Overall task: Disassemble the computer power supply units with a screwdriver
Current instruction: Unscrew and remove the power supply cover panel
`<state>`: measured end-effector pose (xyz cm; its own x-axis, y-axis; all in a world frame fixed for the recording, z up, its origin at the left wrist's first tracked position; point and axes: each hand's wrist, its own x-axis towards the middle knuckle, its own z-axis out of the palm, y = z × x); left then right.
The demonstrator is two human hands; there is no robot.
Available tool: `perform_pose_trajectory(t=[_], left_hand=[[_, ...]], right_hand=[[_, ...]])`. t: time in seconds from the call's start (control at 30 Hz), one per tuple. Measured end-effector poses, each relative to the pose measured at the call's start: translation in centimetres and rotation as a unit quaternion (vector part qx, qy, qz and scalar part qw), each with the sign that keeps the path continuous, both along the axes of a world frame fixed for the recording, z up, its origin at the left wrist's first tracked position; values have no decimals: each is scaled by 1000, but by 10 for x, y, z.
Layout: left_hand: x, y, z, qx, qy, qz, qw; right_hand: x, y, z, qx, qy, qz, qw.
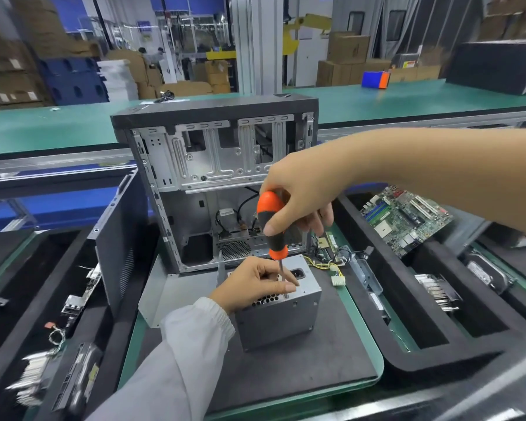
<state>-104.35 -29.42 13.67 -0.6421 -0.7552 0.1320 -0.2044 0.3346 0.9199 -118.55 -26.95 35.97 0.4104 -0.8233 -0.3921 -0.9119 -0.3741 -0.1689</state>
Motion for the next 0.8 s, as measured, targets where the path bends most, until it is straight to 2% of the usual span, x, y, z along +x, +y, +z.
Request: perform_pose_trajectory(t=[0.07,0.17,0.33,0.5,0.7,0.8], left_hand=[[1,-1,1,-34,-38,4,999],[2,-3,1,-141,-117,19,983],[1,3,0,-190,-187,32,963],[-3,11,8,-195,-213,30,957],[-9,18,12,-239,-299,20,924],[-6,18,11,-162,-253,45,953]], right_hand=[[-2,1,1,-11,-24,-9,1000],[-6,3,-2,-39,-22,-37,998],[-13,5,-3,-24,-33,-62,997],[-15,4,2,-37,-57,-71,995],[-15,2,5,-48,-75,-80,993],[-15,3,4,-54,-80,-76,992]])
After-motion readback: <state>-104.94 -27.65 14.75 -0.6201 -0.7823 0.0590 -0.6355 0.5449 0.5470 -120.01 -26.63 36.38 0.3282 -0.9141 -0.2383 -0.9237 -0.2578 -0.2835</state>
